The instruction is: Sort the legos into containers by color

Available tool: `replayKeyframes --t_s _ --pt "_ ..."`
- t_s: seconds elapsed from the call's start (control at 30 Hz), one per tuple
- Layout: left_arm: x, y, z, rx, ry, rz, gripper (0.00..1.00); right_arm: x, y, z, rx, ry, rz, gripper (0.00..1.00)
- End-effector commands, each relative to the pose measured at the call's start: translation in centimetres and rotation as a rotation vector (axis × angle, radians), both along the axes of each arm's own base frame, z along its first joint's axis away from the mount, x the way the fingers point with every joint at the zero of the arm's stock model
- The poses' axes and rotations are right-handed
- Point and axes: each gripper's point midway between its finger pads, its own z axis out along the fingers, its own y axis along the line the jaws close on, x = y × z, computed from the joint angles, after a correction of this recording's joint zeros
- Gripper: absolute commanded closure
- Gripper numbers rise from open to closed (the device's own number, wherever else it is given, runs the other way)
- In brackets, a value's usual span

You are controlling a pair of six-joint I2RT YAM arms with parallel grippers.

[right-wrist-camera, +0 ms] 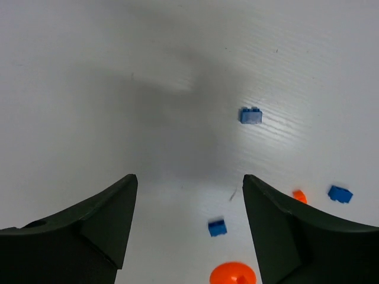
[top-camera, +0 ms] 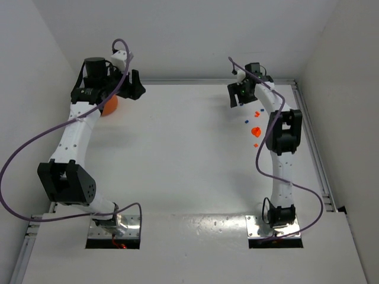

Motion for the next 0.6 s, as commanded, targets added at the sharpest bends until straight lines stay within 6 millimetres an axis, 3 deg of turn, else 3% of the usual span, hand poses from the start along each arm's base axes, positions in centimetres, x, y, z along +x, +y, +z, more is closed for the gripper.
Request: replayKeyframes --t_s 0.0,0.2,0.23,0.27,0.47,0.57 --pt "-0.2 0.1 1.9 0.008 -0.063 -0.004 0.31 1.9 -0.8 -0.9 -0.037 -0.025 -0.009 0.28" --pt "0.1 -0.3 1.0 -0.015 -0.03 -0.013 0.31 3.8 -2.1 -2.0 -0.103 -0.079 -0.059 0.37" --pt "0.1 -0.3 1.0 -0.015 -0.03 -0.013 0.31 4.4 -2.6 -1.3 -0.102 -0.096 -0.069 0.37" --pt "0.4 -0.3 1.0 -0.015 -0.029 -0.013 0.31 4.5 -2.8 -2.5 -0.111 -0.077 -0.074 0.37" --pt "0.4 -0.3 0.9 -0.015 -0.029 -0.013 0.31 5.0 -2.8 -3.1 -0.111 -0.083 -0.074 0.37" --pt "0.4 -0.3 0.9 -0.015 -0.029 -0.013 0.3 4.8 -3.3 -4.6 -0.113 -0.058 -0.082 0.37"
